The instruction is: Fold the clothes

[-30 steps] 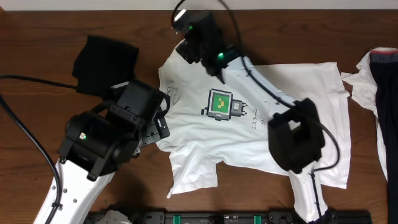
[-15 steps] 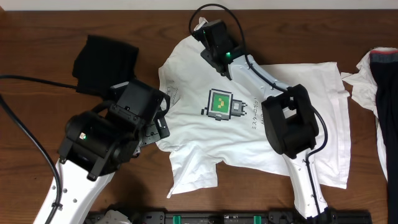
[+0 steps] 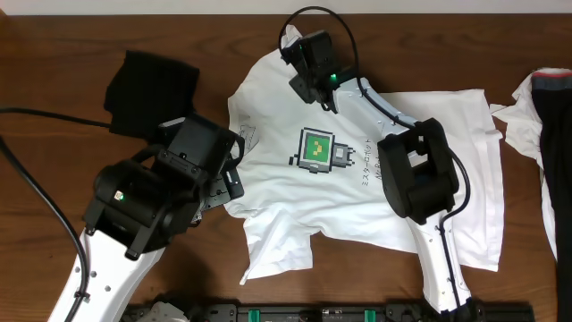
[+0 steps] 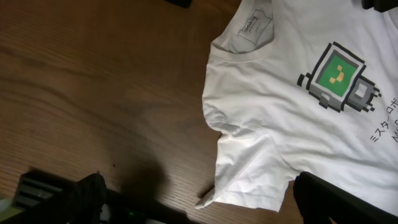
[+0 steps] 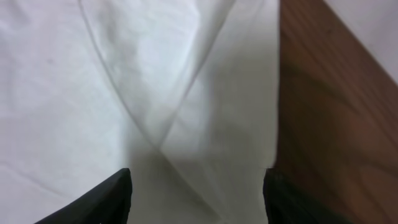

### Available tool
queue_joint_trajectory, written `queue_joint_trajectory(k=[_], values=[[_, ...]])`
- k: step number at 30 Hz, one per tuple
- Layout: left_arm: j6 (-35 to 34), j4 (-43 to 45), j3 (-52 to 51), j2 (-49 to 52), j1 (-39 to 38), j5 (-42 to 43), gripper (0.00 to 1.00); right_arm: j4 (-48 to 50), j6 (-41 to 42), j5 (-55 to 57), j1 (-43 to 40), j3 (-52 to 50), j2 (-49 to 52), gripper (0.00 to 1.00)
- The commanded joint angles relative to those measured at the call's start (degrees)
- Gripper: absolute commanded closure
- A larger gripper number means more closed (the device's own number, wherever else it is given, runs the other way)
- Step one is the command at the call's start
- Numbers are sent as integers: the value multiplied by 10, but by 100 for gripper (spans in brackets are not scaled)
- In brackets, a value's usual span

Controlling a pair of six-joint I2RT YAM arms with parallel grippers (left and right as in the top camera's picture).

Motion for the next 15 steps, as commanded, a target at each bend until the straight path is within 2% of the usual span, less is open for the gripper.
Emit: queue_joint_trajectory(k=[1, 6, 12, 15], values=[[-3, -2, -1, 2, 3, -13, 2, 2, 13, -17, -2, 2, 16, 36], [-3, -2, -1, 2, 3, -13, 2, 7, 13, -15, -8, 2, 20, 43], [-3, -2, -1, 2, 3, -13, 2, 21, 13, -15, -13, 2, 20, 48], [-3, -2, -1, 2, 3, -13, 2, 29, 13, -15, -16, 1, 20, 54]])
